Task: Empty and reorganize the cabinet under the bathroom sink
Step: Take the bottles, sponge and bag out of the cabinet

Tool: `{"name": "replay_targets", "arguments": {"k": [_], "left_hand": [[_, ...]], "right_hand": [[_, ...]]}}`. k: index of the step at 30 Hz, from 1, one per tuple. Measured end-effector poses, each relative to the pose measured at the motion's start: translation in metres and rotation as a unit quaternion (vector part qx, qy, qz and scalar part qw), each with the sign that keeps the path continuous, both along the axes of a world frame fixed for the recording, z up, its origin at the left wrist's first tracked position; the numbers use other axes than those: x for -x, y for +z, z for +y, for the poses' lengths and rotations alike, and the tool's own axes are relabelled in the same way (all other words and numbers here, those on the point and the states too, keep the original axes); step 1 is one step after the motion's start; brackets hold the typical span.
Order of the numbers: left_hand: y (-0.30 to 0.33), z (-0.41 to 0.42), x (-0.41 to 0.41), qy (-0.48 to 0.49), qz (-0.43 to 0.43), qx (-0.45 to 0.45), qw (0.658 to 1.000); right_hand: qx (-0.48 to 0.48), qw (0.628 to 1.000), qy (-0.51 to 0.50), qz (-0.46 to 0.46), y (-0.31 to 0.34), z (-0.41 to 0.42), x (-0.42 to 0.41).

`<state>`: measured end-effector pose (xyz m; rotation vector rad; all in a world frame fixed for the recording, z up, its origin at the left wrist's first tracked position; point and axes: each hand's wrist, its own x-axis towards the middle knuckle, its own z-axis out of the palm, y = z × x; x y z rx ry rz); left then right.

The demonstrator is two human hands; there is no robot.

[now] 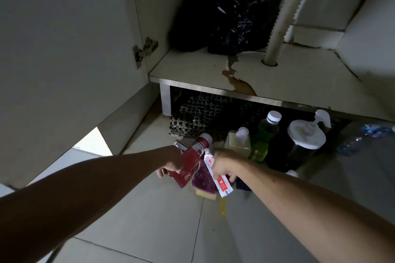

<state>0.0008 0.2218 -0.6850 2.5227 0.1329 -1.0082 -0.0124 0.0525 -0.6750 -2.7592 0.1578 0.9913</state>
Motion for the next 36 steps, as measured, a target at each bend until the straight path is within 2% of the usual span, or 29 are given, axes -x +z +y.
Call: {"name": "replay_targets", "arguments": {"k": [3,6,7,9,10,11,12,15,18,21,23,26,29,36], "left_hand": [[0.012,-0.006,-0.011,-0.056,-0.05,-0.042,0.996],[0.029,-0.012,-0.022,-0.058,-0.225,-0.029,0.972],[0.036,-0.014,-0.025,-0.047,-0.306,-0.013,0.951],[0.049,-0.02,-0.034,-0.071,-0.482,-0.034,0.873],[0.057,-0.022,-0.043,-0.101,-0.539,-0.058,0.834],[0.066,-0.026,-0.051,-0.129,-0.557,-0.072,0.817],[0.075,-0.029,-0.062,-0.15,-0.536,-0.078,0.827],[0.101,-0.033,-0.095,-0.186,-0.386,-0.095,0.899],[0.109,-0.034,-0.118,-0.205,-0.312,-0.113,0.921],[0.115,-0.04,-0.129,-0.187,-0.354,-0.107,0.91],[0.119,-0.043,-0.138,-0.185,-0.378,-0.124,0.899],[0.129,-0.043,-0.149,-0.22,-0.364,-0.137,0.895],[0.138,-0.039,-0.158,-0.267,-0.358,-0.141,0.884],[0.152,-0.025,-0.187,-0.329,-0.34,-0.1,0.875]], "right_hand": [[-0.031,0.999,-0.012,0.031,0.011,-0.001,-0.012],[-0.079,0.995,-0.035,0.05,0.032,-0.005,-0.027],[-0.093,0.993,-0.04,0.056,0.043,-0.007,-0.032],[-0.117,0.99,-0.056,0.058,0.068,-0.014,-0.044],[-0.125,0.989,-0.061,0.057,0.084,-0.018,-0.052],[-0.13,0.988,-0.064,0.055,0.099,-0.024,-0.059],[-0.131,0.988,-0.062,0.05,0.114,-0.03,-0.068],[-0.121,0.991,-0.048,0.013,0.156,-0.046,-0.091],[-0.111,0.992,-0.038,-0.035,0.188,-0.062,-0.113],[-0.115,0.989,-0.03,-0.093,0.21,-0.07,-0.14],[-0.083,0.981,-0.017,-0.175,0.216,-0.07,-0.165],[0.011,0.958,-0.02,-0.287,0.219,-0.064,-0.203],[0.01,0.937,-0.063,-0.343,0.221,-0.063,-0.241],[-0.105,0.929,-0.155,-0.319,0.195,-0.032,-0.341]]}}
